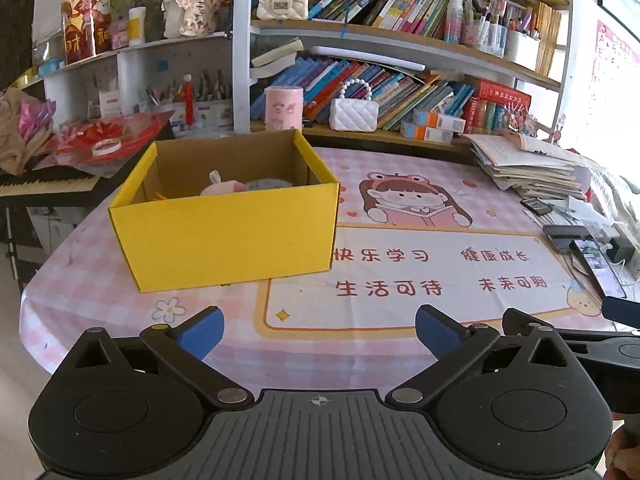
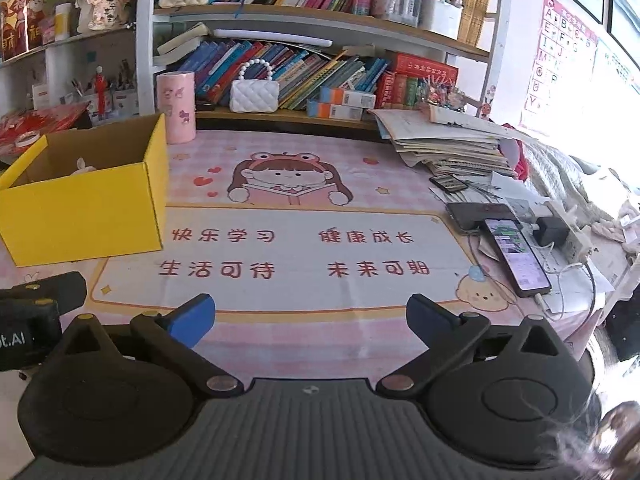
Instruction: Organize objects
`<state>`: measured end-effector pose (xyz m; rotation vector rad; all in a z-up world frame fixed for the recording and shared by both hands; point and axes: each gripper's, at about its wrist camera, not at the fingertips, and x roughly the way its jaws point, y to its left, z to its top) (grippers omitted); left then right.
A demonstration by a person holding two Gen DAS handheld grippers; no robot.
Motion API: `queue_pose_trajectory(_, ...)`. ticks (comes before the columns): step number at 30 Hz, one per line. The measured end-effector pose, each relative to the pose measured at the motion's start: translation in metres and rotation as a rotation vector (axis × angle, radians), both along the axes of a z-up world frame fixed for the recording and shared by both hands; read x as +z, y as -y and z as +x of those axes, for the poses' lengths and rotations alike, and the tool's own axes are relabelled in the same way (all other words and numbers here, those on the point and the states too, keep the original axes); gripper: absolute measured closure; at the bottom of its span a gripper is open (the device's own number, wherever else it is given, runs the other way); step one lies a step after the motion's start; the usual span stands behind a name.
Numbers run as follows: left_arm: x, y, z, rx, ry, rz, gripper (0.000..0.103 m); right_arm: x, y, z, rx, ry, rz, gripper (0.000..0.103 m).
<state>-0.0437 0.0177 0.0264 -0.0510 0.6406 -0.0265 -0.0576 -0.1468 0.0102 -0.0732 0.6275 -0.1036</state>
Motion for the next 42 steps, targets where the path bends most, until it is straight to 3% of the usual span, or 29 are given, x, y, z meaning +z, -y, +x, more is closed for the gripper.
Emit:
queue_pose_trajectory(22, 0.001, 0.038, 0.011, 0.063, -0.007, 0.104, 0.0, 0.006, 0.032, 0.006, -0.043, 0.011, 0.005, 0.0)
queue_pose_trajectory(42, -0.001, 0.033, 0.015, 0.089, -0.018, 0.103, 0.0, 0.001, 0.028, 0.017, -0.034, -0.016, 0.004, 0.0)
